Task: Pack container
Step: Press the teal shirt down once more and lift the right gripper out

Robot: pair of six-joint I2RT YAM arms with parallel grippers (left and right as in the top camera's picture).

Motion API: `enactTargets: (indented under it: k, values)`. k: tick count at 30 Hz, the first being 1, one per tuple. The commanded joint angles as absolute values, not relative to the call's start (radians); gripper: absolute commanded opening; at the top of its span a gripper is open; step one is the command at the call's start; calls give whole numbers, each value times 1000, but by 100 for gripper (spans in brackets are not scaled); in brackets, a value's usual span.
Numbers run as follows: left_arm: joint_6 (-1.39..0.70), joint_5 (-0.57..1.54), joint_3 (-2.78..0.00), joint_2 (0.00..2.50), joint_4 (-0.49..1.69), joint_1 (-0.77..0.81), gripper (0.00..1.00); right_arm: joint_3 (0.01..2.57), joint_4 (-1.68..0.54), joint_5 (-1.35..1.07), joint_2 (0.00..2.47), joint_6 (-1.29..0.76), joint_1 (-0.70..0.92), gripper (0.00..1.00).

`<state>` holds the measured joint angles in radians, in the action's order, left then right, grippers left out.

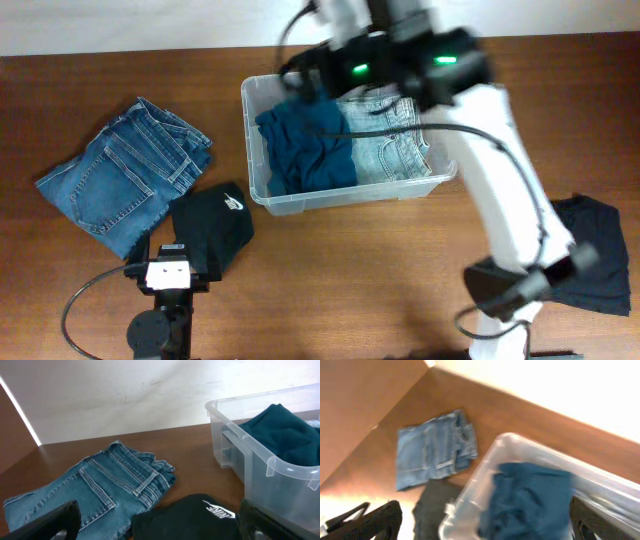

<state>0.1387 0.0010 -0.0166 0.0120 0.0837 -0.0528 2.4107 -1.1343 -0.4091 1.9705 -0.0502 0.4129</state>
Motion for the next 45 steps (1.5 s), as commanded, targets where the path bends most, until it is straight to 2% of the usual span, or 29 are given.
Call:
enactTargets:
  k: [1, 3, 4, 15, 19, 20, 21, 26, 28, 30, 33, 39, 45]
  values:
    - [155, 12, -10, 7, 83, -57, 100, 2406, -1191, -328, 1980, -60, 372, 73]
    - [155, 12, -10, 7, 83, -57, 100, 2395, -1219, -327, 1989, -60, 364, 21]
    - [155, 12, -10, 7, 83, -57, 100, 2375, -1217, -327, 1998, -60, 364, 4]
    - [155, 12, -10, 7, 83, -57, 100, 2165, -986, -316, 2195, -61, 421, 4]
    - [155, 12, -10, 7, 83, -57, 100, 2122, -939, -186, 2341, -92, 428, 4]
    - [155, 12, -10, 7, 83, -57, 100, 2122, -937, -147, 2374, -117, 428, 5]
    - [155, 12, -10, 7, 83, -57, 100, 2122, -933, -102, 2447, -145, 426, 13]
    - [155, 12, -10, 7, 83, -57, 100, 2122, -930, -135, 2572, -178, 424, 13]
    - [155, 12, -10, 7, 83, -57, 100, 2122, -931, -186, 2577, -178, 424, 12]
    - [155, 12, -10, 7, 83, -57, 100, 2133, -939, -262, 2563, -176, 424, 4]
    - [155, 12, -10, 7, 83, -57, 100, 2189, -978, -345, 2511, -173, 424, 4]
    - [155, 12, -10, 7, 83, -57, 100, 2389, -1075, -344, 2383, -174, 440, 4]
    - [155, 12, -10, 7, 83, -57, 100, 2485, -1066, -315, 2329, -174, 496, 4]
